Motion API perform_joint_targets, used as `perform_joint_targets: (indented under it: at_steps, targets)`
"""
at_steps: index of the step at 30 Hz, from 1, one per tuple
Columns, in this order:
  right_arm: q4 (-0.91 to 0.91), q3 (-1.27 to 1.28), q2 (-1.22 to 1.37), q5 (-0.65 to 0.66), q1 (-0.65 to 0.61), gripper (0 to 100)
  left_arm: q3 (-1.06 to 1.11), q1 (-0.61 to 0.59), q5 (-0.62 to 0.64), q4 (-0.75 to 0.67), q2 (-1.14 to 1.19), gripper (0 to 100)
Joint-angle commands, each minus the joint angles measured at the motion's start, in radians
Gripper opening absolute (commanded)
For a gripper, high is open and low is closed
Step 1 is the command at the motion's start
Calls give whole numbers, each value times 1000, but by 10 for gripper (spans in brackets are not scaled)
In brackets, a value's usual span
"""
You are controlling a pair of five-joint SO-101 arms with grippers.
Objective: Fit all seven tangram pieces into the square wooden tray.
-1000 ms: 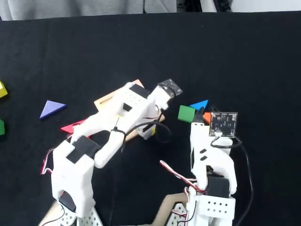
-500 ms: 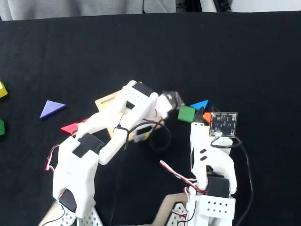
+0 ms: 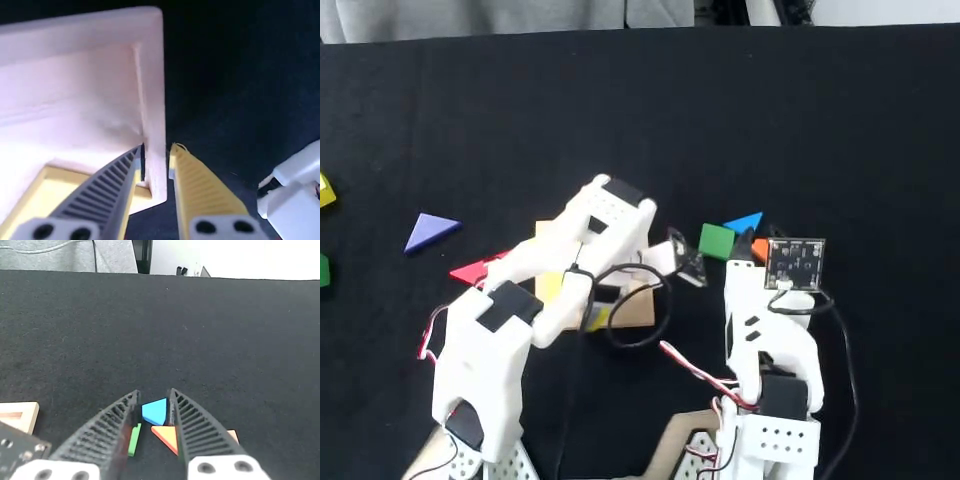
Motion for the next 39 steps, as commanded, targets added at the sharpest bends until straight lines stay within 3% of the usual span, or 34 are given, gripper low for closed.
perform_joint_targets:
  at_steps: [1,6,9,13,18,23,29,39]
  targets:
    - [-31,-4,-90,8,-14,96,-70,2,-12,25,-14,109]
    - [-32,-4,-90,8,-15,96,-114,2,54,25,-14,116]
    - [-32,-4,-90,8,-15,96,-159,2,140,35,-14,208]
    - [-32,-4,-90,8,-15,96,-222,7,153,89,-14,332]
    - [-31,-4,-90,8,-15,96,-286,4,173,144,-71,320]
    - [-31,-4,-90,8,-15,96,-283,-36,279,144,-249,311]
    - [-25,-4,-90,8,-40,96,-239,-199,446,144,-465,311]
    - [-25,-4,-84,8,-51,96,-104,-539,597,97,-816,311]
